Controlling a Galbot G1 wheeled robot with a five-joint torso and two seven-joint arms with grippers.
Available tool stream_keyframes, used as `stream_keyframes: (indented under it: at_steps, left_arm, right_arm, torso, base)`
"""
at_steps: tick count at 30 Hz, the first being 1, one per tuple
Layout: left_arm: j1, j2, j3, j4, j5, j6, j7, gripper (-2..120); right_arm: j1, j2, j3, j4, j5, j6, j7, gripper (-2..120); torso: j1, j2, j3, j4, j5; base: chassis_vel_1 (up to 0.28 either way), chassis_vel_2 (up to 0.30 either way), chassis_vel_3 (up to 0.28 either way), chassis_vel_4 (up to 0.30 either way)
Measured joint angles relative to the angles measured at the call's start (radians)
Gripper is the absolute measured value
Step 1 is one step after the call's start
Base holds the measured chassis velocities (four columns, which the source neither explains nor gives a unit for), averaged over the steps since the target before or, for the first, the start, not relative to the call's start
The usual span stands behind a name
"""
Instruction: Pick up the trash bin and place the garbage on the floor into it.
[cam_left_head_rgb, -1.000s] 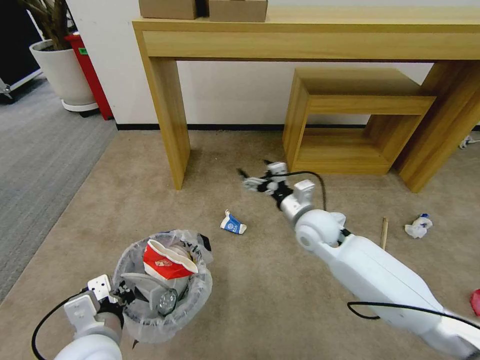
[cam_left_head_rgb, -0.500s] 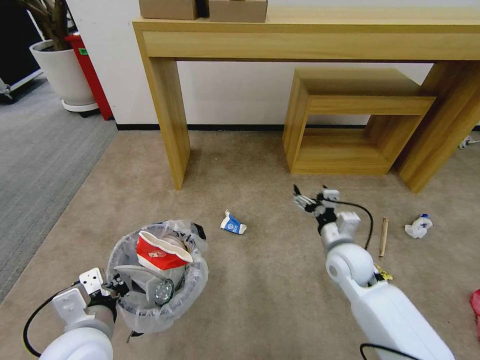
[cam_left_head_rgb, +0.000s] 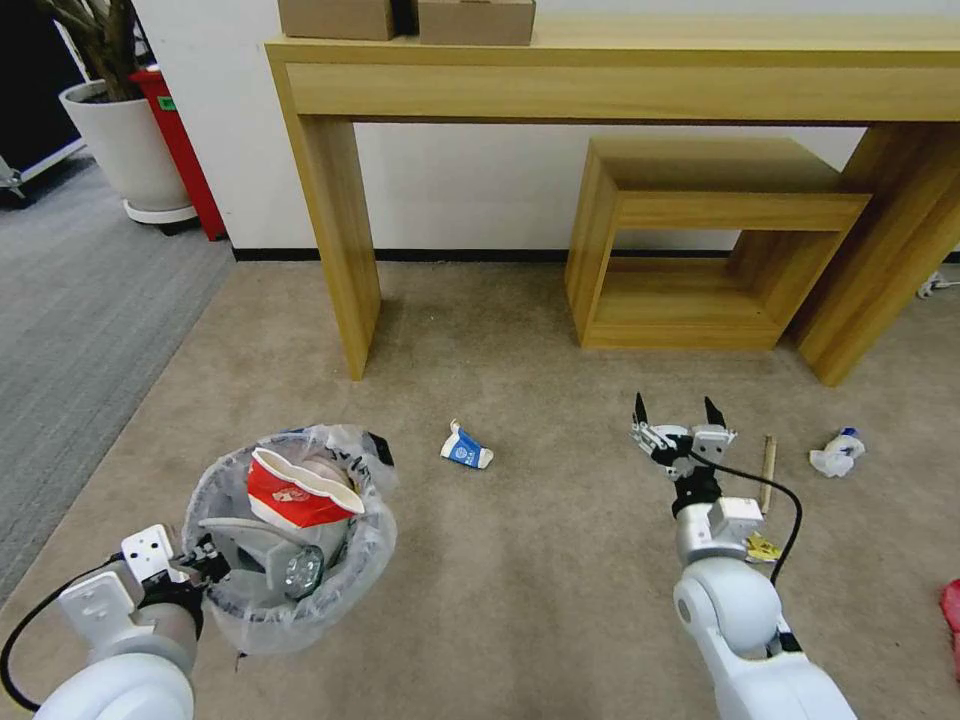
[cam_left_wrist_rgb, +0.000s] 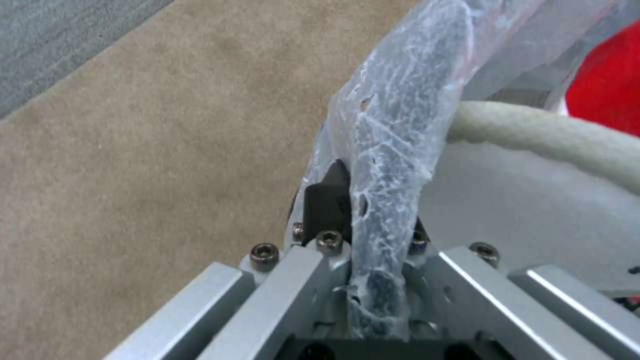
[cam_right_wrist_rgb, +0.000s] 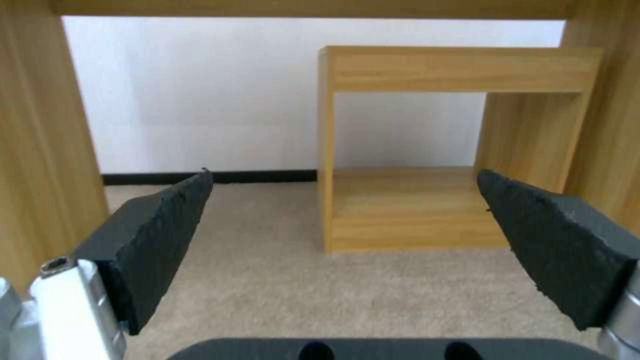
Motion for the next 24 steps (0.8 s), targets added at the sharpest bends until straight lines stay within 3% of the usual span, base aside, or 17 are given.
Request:
stream_keyframes:
  at_steps: [14,24]
  left_arm:
    - [0.023,-0.082,0.014,-0.018,0.042,-0.007,0.011,0]
    - [0.02,-0.121,0.046,-0.007,0.09,-0.02,0.007,0]
  right_arm:
    - [-0.024,-0.016,-0.074,-0.034,-0.07,0.084,-0.055,100]
    - [0.008,-0.032,-0.117,-0.059,-0.089,0.101,-0.054,100]
  torso:
    - [0.0,0.0,0.0,0.0001,0.0001]
    - [0.0,0.0,0.0,0.0001,0.0001]
  base:
    - [0.0,0.0,0.0,0.0]
    - [-0.14,0.148,0.134,-0.133]
